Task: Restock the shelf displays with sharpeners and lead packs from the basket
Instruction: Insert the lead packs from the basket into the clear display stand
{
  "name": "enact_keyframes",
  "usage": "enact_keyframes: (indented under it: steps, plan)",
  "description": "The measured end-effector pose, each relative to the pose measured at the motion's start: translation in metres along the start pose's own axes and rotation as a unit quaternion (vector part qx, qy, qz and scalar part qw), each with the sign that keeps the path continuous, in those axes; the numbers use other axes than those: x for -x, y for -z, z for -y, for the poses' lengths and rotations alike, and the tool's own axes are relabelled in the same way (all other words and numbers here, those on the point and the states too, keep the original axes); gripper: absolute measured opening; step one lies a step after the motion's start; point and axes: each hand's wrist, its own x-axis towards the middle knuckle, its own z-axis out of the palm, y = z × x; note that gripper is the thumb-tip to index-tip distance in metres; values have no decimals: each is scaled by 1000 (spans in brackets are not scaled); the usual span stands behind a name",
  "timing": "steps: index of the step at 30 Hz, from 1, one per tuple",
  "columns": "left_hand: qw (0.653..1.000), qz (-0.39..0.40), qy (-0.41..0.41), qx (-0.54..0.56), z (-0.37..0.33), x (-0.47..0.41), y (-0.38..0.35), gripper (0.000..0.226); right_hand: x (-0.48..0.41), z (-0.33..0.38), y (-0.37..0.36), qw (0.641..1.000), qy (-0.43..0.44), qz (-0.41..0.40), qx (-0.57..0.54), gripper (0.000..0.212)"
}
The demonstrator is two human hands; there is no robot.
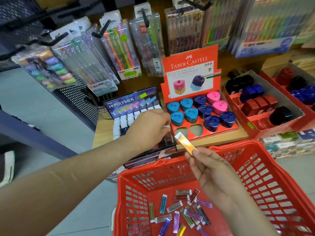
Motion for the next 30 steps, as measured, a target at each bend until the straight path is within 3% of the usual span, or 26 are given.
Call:
enact_keyframes:
  steps: [3,5,8,11,15,17,22,30]
  plan:
    - [997,-13,40,66,3,0,3,14,1,1,-1,1000,9,-1,6,24]
    - [975,0,81,207,2,2,13,14,2,2,-2,1000,7,-1,5,23]
    - [920,121,68,366,0,12,30,30,3,3,-4,1000,-3,-6,-1,26]
    - [897,162,60,407,-4,17,36,23,3,2,-7,1000,-15,-8,-9,17]
    - [890,109,110,430,-4,15,35,9,5,1,-9,1000,-26,5,-11,12]
    - [889,69,145,429,1,14,36,6,5,2,-9,999,-23,24,5,19]
    - [936,-25,187,296,19,8,36,5,2,4,-1,999,-24,18,34,29]
    - [977,-23,131,165,19,7,23,14,-2,2,3,998,-23,23,52,24]
